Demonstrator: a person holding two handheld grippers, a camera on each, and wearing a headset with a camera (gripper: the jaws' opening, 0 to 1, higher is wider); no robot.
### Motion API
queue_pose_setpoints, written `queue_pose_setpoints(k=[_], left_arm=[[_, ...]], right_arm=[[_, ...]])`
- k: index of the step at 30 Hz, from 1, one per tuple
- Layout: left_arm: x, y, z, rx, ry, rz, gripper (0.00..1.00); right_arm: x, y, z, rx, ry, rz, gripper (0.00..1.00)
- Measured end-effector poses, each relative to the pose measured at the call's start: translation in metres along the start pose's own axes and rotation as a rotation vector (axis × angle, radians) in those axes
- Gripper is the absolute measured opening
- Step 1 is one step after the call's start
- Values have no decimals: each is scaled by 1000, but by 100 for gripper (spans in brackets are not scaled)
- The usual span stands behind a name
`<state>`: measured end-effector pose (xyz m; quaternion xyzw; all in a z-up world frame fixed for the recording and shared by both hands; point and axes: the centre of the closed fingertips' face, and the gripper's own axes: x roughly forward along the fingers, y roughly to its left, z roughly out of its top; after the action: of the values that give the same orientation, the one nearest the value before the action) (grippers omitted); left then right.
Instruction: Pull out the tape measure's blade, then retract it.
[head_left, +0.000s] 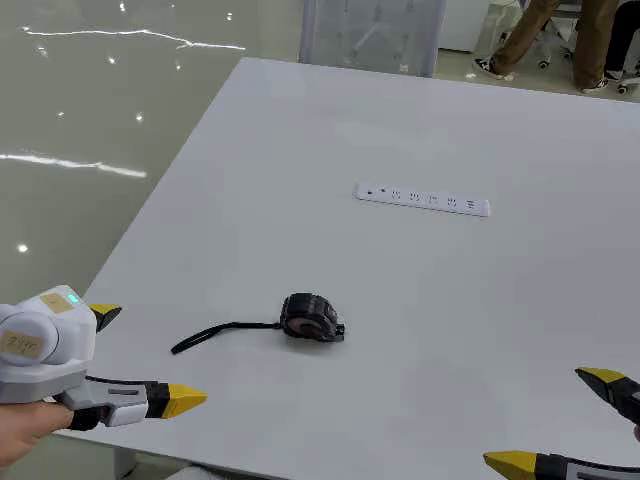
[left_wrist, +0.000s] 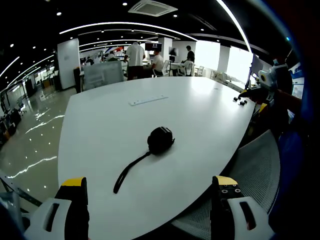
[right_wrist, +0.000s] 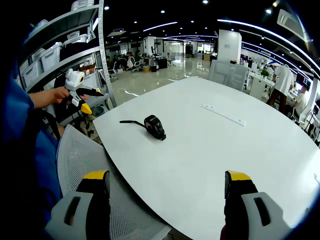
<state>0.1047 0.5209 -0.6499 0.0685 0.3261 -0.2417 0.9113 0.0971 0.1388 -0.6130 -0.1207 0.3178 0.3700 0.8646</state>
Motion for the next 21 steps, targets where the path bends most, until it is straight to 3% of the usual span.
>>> queue_pose_setpoints(k=[7, 14, 21], left_arm=[[4, 1, 0, 3, 4, -7, 100], [13, -2, -2, 56, 41, -17, 100], [25, -5, 2, 61, 37, -40, 100]], right_arm=[[4, -2, 0, 0, 7, 4, 92], [14, -5, -4, 6, 18, 13, 92], [24, -6, -2, 2, 24, 30, 91]])
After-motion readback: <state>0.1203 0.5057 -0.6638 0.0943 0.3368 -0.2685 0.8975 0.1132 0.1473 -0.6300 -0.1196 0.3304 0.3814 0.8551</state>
